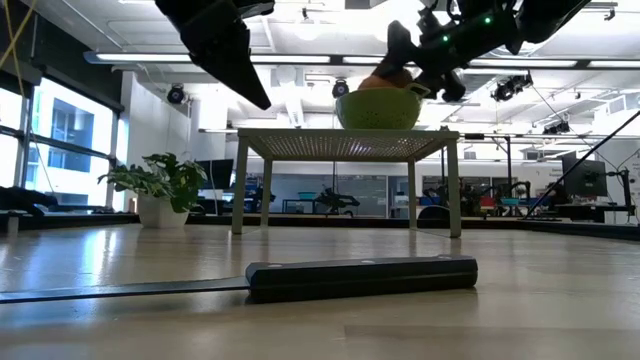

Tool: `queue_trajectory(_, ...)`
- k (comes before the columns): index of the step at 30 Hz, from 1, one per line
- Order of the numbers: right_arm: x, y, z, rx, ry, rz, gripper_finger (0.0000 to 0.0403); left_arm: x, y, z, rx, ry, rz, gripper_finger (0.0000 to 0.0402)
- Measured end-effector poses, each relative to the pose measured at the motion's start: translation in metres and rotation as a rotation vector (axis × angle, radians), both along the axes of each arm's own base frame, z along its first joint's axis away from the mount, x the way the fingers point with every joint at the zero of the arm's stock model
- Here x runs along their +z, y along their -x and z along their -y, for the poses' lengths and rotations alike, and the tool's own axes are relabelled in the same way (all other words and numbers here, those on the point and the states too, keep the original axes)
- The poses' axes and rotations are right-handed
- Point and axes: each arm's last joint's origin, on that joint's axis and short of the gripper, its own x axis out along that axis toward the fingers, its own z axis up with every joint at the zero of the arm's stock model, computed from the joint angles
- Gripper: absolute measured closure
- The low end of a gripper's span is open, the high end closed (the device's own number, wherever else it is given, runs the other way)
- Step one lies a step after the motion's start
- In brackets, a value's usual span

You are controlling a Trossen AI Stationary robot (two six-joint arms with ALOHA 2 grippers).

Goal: Pick & Place Fruit
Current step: Put the mango into the strainer bowl on the shelf, then put the knife on the shelf

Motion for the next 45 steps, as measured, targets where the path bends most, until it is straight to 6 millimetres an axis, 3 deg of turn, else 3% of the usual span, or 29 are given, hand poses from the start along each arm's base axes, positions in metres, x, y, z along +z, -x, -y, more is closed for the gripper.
queue_trajectory(29,0.009,-0.001,-0.001,0.04,0.088,0.02,0.0095,0.0,0.0,0.0,0.0,0.003,0.0,0.0089)
queue_trajectory(45,0.022,0.009,-0.003,0.042,0.16,0.021,0.0094,0.001,-0.003,0.004,-0.088,0.105,0.015,0.0089)
